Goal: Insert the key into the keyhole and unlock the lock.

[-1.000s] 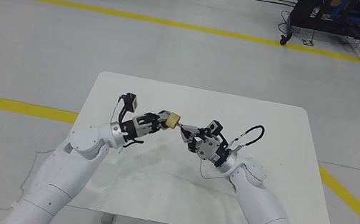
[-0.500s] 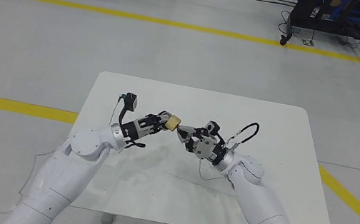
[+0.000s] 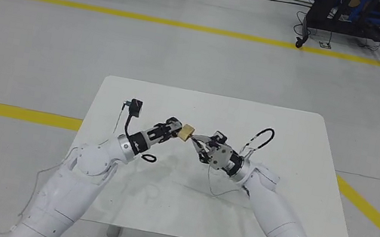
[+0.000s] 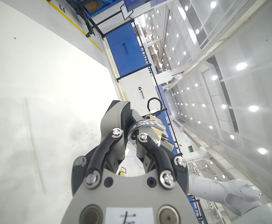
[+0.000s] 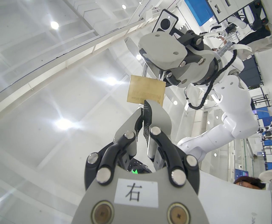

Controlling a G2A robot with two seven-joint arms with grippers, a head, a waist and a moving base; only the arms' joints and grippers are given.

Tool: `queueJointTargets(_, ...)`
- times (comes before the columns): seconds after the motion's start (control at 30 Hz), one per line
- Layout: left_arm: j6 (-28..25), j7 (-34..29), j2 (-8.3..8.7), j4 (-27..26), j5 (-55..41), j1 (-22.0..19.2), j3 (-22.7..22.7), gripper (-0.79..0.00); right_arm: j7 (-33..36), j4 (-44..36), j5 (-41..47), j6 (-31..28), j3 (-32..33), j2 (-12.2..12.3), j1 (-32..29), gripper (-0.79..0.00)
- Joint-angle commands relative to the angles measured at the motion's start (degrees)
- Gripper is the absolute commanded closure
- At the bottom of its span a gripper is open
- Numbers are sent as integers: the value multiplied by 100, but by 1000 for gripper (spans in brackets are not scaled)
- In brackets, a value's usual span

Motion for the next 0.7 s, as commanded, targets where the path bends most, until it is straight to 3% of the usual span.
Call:
queueJointTargets(0.0, -10, 16, 1, -5, 1, 14, -13, 0, 18, 90, -16, 5, -21, -12, 60, 0)
queueJointTargets(0.13, -23, -14, 2, -8, -67, 37, -37, 0, -44, 163, -161, -127, -52, -27, 123, 0)
queueJointTargets(0.2, 22, -106, 3, 12, -217, 28, -60, 0, -162, 131, -265, -239, -47, -26, 123, -422)
queueJointTargets(0.23, 50, -153, 3, 32, -309, 15, -83, 0, -238, 109, -311, -299, -33, -23, 109, -785)
queueJointTargets(0.47, 255, -498, 13, 137, -598, -91, -146, 0, -406, -227, -798, -639, 214, 84, -77, -785)
queueJointTargets(0.67, 646, -651, 56, -75, -92, -172, -149, 0, -698, -1098, -1772, -1106, 745, 318, -561, -785)
